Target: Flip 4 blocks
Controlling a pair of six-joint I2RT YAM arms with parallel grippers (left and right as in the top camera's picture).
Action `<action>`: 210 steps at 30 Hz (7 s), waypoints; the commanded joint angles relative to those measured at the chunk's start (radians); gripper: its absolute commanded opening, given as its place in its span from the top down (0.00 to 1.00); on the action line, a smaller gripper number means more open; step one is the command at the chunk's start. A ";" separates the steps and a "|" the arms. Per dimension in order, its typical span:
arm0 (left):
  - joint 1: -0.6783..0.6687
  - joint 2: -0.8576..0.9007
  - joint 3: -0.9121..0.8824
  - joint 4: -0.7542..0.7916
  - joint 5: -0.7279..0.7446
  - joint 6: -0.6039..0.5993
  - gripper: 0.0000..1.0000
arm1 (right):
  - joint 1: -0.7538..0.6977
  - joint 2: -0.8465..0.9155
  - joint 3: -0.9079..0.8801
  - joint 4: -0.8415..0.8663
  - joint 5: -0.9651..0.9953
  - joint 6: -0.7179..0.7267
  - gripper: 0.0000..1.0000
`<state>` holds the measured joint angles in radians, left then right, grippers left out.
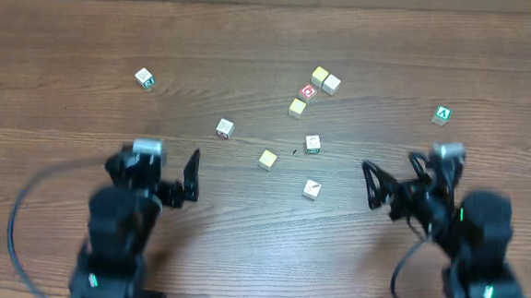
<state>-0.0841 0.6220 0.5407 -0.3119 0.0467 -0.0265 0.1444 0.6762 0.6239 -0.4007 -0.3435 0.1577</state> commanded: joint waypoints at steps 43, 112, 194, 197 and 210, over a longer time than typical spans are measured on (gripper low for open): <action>0.005 1.070 0.795 -0.726 0.243 -0.113 0.00 | 0.321 0.974 0.357 -0.390 0.114 0.737 0.27; 0.005 1.070 0.795 -0.734 0.242 -0.120 0.00 | 0.667 0.883 0.192 -0.509 0.366 0.681 0.90; -0.356 1.353 0.795 -0.423 0.130 0.106 0.46 | 0.318 0.624 0.909 -1.094 0.338 0.567 0.00; -0.357 1.353 0.795 -0.425 0.130 0.105 0.55 | 0.318 0.624 0.909 -1.098 0.338 0.566 0.00; -0.357 1.353 0.795 -0.470 0.137 0.100 0.77 | 0.318 0.624 0.909 -1.102 0.338 0.567 0.00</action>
<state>-0.4370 1.9606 1.3167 -0.7734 0.1825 0.0628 0.4644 1.3102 1.5070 -1.5043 -0.0010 0.7322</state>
